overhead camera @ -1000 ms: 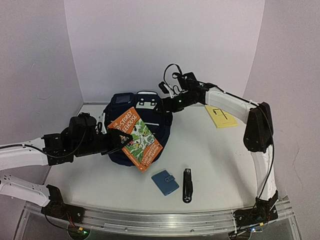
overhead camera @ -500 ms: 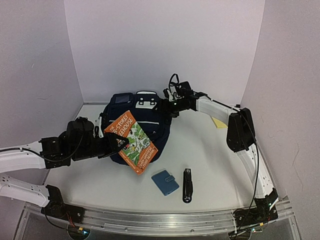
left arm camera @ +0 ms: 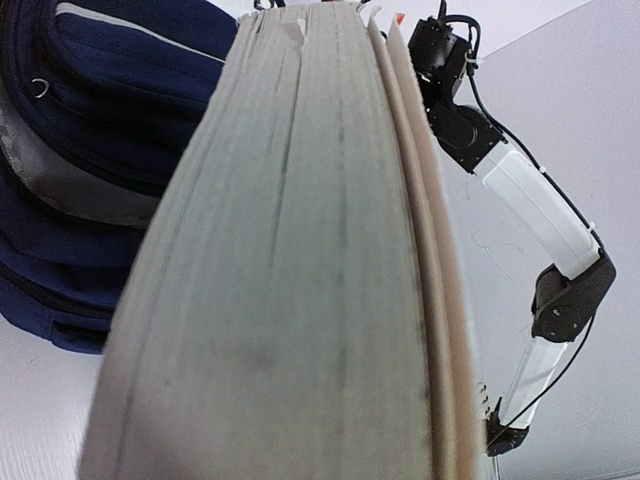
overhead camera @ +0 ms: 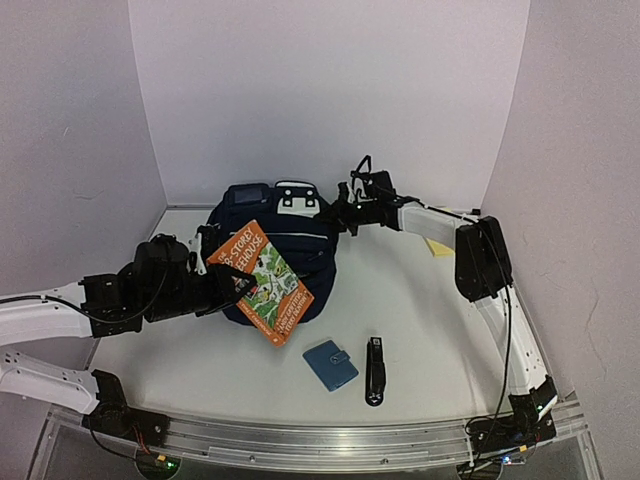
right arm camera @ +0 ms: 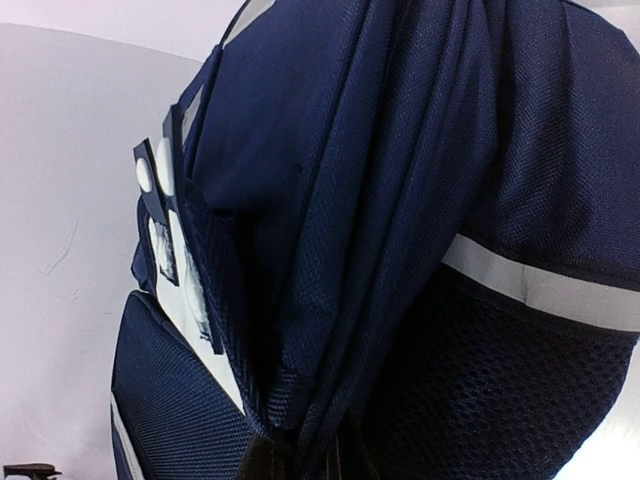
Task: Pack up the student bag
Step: Place the book in the student bag.
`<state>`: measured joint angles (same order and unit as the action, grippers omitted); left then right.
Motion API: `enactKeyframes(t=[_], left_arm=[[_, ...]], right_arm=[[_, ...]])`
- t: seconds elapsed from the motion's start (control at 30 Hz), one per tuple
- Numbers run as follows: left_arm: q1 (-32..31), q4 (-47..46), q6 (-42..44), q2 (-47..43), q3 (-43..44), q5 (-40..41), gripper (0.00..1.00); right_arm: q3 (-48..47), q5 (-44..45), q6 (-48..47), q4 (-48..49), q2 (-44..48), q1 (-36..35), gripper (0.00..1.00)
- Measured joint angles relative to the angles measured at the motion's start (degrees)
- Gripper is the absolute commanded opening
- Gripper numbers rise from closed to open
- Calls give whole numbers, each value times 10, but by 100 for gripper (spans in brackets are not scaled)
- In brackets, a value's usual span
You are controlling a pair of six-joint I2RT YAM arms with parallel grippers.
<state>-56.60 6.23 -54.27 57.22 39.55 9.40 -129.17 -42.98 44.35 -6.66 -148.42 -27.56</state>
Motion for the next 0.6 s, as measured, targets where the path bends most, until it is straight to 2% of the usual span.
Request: enactKeyframes(t=[0.23, 0.27, 0.33, 0.43, 0.5, 0.6], left_arm=[[0, -7, -1, 26, 0, -3, 0], [0, -8, -1, 28, 0, -4, 0], [0, -13, -2, 29, -2, -6, 0], [0, -32, -2, 29, -9, -14, 0], [0, -37, -5, 29, -14, -21, 0], [5, -46, -17, 30, -21, -38, 0]], right_arm=[[189, -13, 60, 94, 101, 60, 1], [209, -12, 64, 101, 114, 70, 7], [234, -12, 69, 105, 132, 86, 32], [240, -15, 66, 104, 140, 105, 60], [240, -9, 42, 87, 145, 111, 71], [237, 10, -30, 28, 164, 112, 79]])
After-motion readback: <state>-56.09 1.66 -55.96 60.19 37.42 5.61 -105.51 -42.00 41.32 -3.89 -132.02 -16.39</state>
